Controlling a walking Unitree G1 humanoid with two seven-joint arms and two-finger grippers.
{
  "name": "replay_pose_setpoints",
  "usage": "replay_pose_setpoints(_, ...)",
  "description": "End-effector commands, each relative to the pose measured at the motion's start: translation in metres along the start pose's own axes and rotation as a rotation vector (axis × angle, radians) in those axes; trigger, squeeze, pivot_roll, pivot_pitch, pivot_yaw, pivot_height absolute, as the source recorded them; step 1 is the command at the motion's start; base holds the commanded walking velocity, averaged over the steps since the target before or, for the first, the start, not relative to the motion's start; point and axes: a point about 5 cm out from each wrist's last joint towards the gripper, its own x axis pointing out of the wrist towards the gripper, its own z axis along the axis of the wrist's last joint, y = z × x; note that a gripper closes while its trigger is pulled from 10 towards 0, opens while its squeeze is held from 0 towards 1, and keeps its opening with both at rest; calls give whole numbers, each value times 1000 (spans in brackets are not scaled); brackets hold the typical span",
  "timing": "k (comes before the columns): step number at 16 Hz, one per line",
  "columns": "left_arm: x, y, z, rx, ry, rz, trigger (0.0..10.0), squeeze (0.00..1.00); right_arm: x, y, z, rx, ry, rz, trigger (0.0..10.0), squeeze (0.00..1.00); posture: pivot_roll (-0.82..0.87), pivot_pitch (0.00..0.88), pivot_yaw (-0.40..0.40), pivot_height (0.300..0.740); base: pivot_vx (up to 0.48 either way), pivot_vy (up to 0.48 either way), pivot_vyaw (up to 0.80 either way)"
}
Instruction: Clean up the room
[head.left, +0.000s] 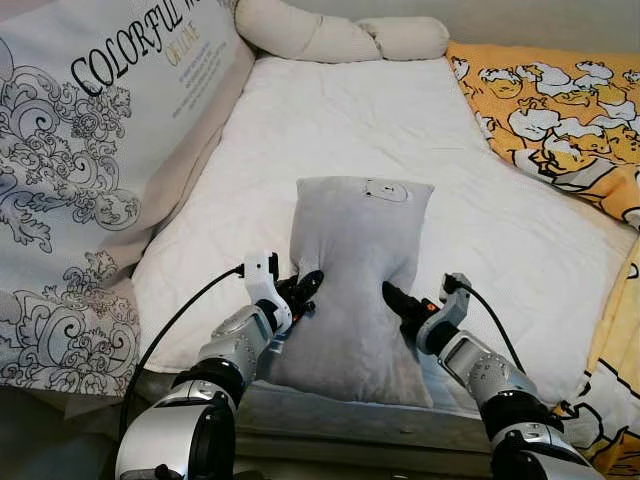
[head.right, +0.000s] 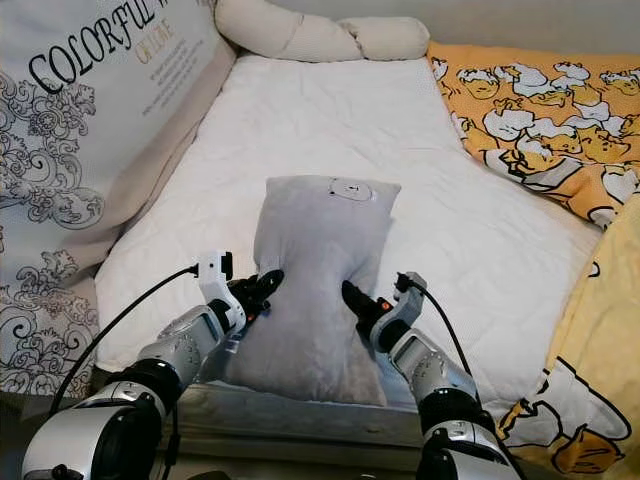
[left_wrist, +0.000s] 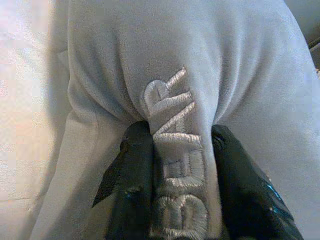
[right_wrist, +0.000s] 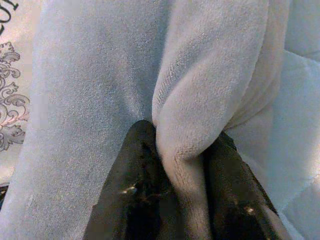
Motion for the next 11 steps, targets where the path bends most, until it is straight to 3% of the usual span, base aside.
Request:
replay_pose_setpoints(1, 1, -4, -14, 6, 73, -2, 0, 0, 10, 13, -1, -35, 21, 51, 0, 0, -34, 0, 29, 740, 0, 0, 0)
replay_pose_setpoints(3, 1, -4, -10, 24, 58, -11, 0, 0, 13, 20, 4, -96, 7, 64, 0, 0, -33, 0, 29, 740, 0, 0, 0)
replay_pose_setpoints(6, 5, -12, 3, 108, 22, -87, 0, 0, 19, 45, 20, -164, -56, 151, 0, 0, -24, 0, 30, 740, 0, 0, 0)
replay_pose_setpoints(8, 6, -18, 27, 220, -66, -142, 0, 0, 17, 59, 31, -197, -114, 196, 0, 0, -20, 0, 36, 740, 0, 0, 0)
replay_pose_setpoints(9, 4, -21, 44, 237, -141, -158, 0, 0, 13, 66, 35, -220, -147, 211, 0, 0, -14, 0, 35, 740, 0, 0, 0)
replay_pose_setpoints(11, -15, -28, 76, 294, -287, -174, 0, 0, -6, 82, 39, -231, -214, 232, 0, 0, -3, 0, 31, 740, 0, 0, 0)
